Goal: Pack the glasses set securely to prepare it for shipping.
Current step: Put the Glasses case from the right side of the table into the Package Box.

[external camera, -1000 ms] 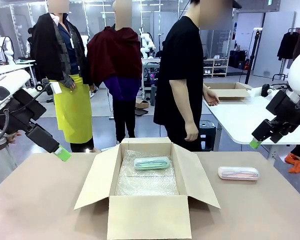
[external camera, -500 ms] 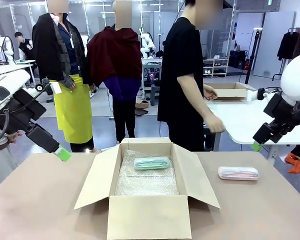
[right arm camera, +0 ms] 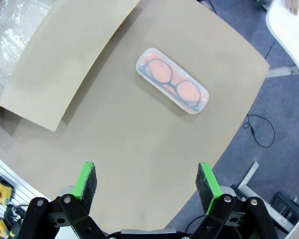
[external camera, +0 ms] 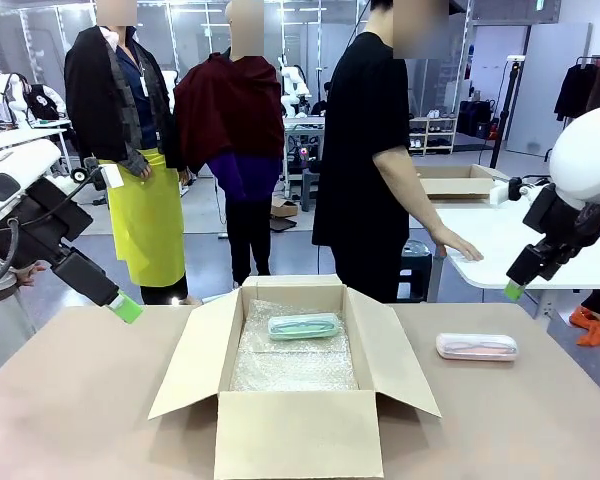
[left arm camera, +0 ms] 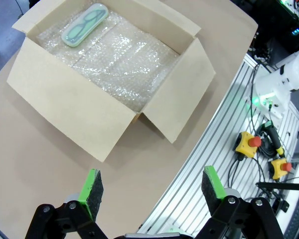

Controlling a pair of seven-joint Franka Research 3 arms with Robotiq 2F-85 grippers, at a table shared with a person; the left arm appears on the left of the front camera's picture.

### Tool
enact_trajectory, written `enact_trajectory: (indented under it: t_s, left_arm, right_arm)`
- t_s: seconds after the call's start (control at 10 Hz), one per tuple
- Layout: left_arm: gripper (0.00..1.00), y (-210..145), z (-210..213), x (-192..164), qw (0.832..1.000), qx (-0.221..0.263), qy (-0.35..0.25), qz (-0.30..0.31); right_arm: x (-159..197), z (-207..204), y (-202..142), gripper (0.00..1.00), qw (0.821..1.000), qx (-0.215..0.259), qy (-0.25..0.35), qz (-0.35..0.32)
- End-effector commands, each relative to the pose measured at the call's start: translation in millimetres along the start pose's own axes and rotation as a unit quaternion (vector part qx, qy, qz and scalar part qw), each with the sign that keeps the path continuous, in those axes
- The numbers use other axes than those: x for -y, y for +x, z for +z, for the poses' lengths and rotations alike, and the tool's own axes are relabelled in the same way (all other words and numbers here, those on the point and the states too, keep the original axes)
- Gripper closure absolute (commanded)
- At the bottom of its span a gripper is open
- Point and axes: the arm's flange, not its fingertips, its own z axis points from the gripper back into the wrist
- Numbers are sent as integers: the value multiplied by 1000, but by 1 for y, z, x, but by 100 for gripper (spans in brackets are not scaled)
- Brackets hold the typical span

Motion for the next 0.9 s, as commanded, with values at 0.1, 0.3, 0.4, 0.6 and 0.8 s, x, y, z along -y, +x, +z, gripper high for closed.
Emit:
enact_trajectory:
  t_s: [0.1, 0.3, 0.4, 0.6, 0.8]
  left_arm:
    - [0, -1, 0, 0, 1000, -2, 1, -1]
    - [0, -1, 0, 0, 1000, -2, 1, -1]
    - [0, -1, 0, 0, 1000, -2, 1, -1]
    - [0, -1, 0, 0, 1000, -2, 1, -1]
    - [0, -1, 0, 0, 1000, -2, 1, -1]
  right_arm:
    - [31, -25, 29, 0, 989, 6, -36, 143]
    - [48, -42, 43, 0, 967, -18, -2, 254]
    - [52, -48, 49, 0, 958, -21, -1, 285]
    - [60, -61, 62, 0, 945, -47, 42, 320]
    - [72, -91, 76, 0, 922, -70, 94, 368]
